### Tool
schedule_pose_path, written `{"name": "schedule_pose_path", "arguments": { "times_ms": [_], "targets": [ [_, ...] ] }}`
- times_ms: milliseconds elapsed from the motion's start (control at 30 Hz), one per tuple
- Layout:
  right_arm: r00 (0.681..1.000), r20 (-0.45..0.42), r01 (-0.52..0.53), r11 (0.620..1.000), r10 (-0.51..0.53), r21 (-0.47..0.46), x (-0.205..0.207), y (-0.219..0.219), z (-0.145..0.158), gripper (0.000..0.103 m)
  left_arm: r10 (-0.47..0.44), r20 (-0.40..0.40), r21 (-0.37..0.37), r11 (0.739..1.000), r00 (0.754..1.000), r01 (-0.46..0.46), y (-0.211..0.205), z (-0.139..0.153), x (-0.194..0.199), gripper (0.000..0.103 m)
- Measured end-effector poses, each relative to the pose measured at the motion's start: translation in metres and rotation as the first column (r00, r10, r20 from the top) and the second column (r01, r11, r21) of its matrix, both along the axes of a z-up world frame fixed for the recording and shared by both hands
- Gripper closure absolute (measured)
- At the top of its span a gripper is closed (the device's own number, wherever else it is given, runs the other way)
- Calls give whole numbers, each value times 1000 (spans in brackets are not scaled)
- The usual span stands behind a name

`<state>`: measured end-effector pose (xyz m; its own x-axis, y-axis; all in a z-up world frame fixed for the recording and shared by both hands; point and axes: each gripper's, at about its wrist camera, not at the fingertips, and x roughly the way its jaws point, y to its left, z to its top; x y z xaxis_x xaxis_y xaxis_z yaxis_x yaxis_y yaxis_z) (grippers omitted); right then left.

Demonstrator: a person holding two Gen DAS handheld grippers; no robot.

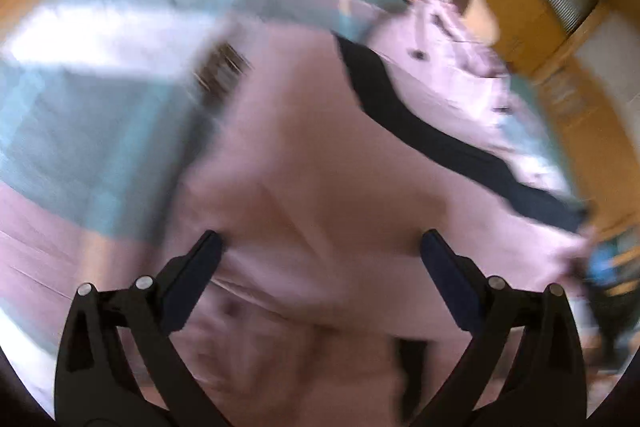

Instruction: Fold large clothes

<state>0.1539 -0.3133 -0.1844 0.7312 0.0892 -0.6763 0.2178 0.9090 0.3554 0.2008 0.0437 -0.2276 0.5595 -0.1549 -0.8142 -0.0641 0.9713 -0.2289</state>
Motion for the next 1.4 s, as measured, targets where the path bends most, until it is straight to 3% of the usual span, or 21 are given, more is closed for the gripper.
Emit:
{"name": "schedule_pose_path", "arguments": {
  "times_ms": [33, 67, 100, 133, 167, 233, 333, 467, 533, 567, 600, 700, 800, 933, 1067, 1167, 1200, 1233, 1400],
  "targets": [
    [999, -5, 32, 999, -32, -39, -1, -1, 1, 76, 32, 30, 154, 987, 999, -36, -8, 3, -2, 2],
    [998, -7, 54, 997, -55, -60, -3, -3, 1, 52, 33, 41, 211, 977, 999, -41, -13, 5, -3, 2],
    [997, -19, 79, 995, -80, -60, -3, -7, -1, 21, 12, 46, 263, 964, 999, -24, -19, 6, -3, 2],
    [995, -32, 96, 995, -97, -36, -3, -12, -4, 12, -14, 38, 270, 963, 999, 4, -25, 7, -4, 2],
    [994, -54, 100, 995, -99, 15, -2, -17, -9, 10, -29, 32, 256, 966, 999, 20, -27, 9, -4, 2],
    [992, -109, 71, 995, -63, 76, 4, -17, -18, 10, -65, 27, 175, 983, 998, 59, -29, 14, -8, 2],
    [978, -208, 0, 995, 21, 97, 16, -4, -39, 10, -102, 18, 73, 992, 995, 101, -28, 15, -11, 2],
    [974, -200, -103, 994, 108, 34, 23, 25, -47, 11, -116, -64, 17, 993, 991, 118, -29, -4, -5, 2],
    [975, -173, -147, 989, 143, -9, 22, 37, -43, 34, -113, -83, 27, 993, 990, 116, -29, -10, -3, 2],
    [979, -159, -139, 988, 127, -62, 19, 40, -39, 58, -114, -84, 49, 992, 990, 118, -32, -11, -2, 2],
    [984, -138, -129, 986, 113, -110, 16, 42, -34, 68, -121, -87, 77, 989, 989, 128, -35, -11, -3, 2],
    [995, -70, -83, 991, 76, -103, 10, 33, -23, 77, -133, -94, 77, 987, 987, 141, -38, -8, -2, 2],
    [1000, -18, 11, 991, -13, -130, 5, 17, -11, 80, -124, -61, 23, 992, 990, 126, -20, 8, -3, 2],
    [997, -48, 55, 988, -62, -146, 7, 7, -14, 80, -24, -8, -9, 1000, 1000, 23, 23, 26, -3, 2],
    [991, -114, 55, 988, -72, -145, 12, 7, -24, 77, 17, -14, -50, 999, 1000, -18, 42, 26, -3, 2],
    [982, -139, 100, 979, -126, -179, 8, 1, -27, 44, -32, -31, -75, 997, 999, 30, 28, 23, -2, 2],
    [978, -133, 131, 970, -160, -207, 8, -1, -27, 29, -68, -41, -56, 996, 997, 65, 16, 20, -2, 2],
    [977, -125, 144, 966, -173, -217, 6, -2, -25, 22, -90, -47, -32, 996, 995, 88, 7, 19, -1, 2],
    [987, -147, 50, 990, -69, -131, 12, 4, -36, 20, -172, -121, 105, 977, 978, 185, -34, -2, 0, 2]
  ]
}}
